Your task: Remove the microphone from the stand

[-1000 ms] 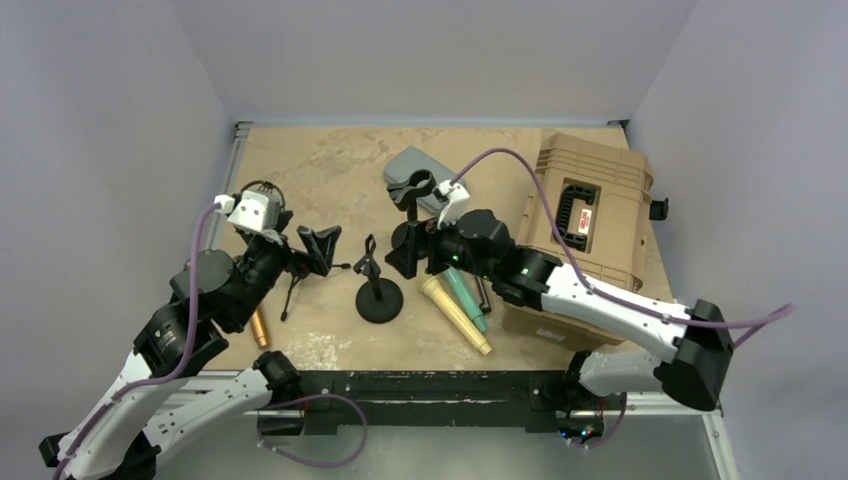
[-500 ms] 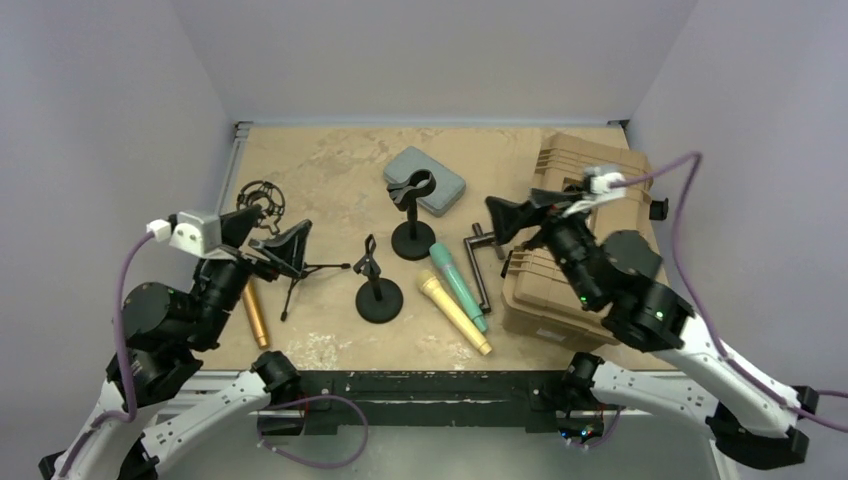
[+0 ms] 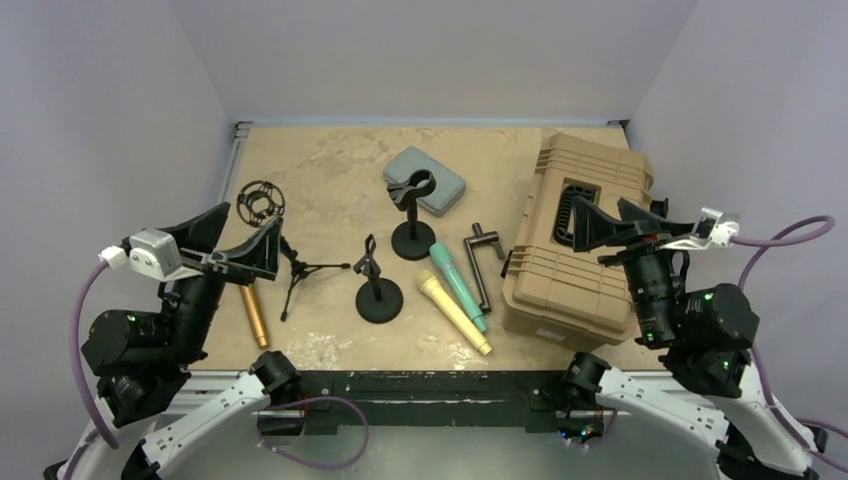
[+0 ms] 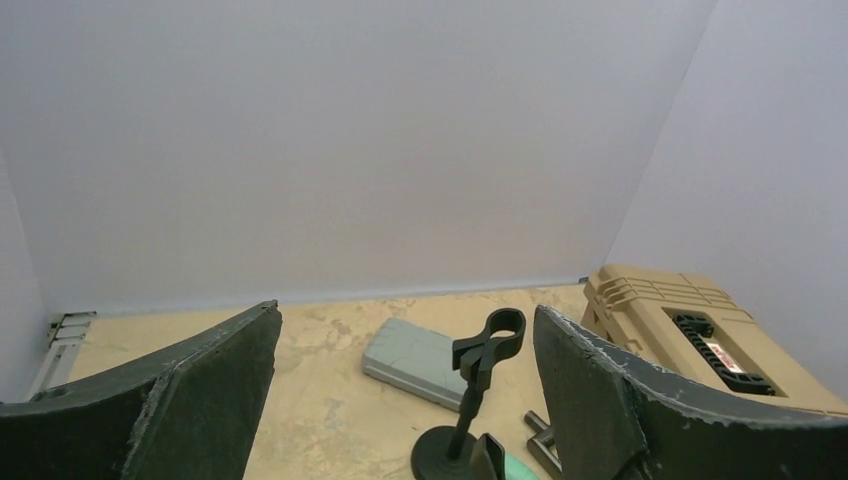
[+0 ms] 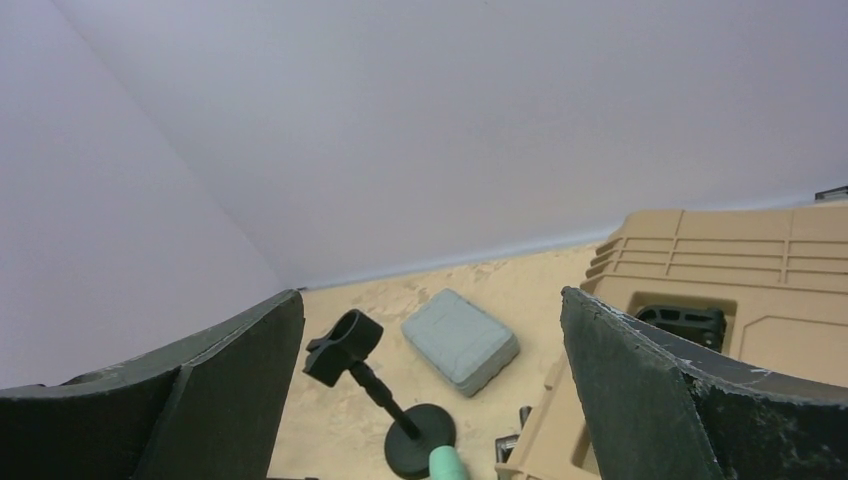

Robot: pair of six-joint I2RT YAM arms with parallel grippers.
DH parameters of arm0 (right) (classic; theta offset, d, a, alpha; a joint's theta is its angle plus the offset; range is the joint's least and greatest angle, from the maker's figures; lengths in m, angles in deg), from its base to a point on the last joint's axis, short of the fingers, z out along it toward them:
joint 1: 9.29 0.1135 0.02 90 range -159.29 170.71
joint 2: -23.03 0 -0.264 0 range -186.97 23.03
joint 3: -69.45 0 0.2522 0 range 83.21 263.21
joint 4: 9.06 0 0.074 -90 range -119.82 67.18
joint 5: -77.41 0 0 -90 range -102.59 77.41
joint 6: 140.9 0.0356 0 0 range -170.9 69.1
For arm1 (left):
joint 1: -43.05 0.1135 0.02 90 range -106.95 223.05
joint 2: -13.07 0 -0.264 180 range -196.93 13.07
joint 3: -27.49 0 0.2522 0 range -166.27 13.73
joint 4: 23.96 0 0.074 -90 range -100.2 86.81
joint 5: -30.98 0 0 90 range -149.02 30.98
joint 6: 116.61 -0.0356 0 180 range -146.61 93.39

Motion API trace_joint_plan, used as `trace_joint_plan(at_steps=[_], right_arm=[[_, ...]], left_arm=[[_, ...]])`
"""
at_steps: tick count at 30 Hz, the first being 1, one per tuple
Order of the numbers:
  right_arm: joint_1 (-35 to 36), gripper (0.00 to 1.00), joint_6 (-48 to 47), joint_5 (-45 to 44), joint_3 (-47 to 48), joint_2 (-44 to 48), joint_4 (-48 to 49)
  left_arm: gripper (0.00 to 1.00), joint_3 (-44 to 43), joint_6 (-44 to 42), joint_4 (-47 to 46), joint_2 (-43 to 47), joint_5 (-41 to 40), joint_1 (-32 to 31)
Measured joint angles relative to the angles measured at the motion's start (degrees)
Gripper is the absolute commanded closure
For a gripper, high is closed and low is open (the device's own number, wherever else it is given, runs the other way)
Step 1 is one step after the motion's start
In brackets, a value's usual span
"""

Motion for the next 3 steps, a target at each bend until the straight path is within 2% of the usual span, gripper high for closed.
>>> trace_joint_plan(at_steps=[3], right_arm=[[0.0, 0.01, -0.3, -0.3, -1.0, 1.1, 0.0]], left_arm=[[0.06, 0.0, -0.7, -0.2, 0.1, 0.0, 0.0]])
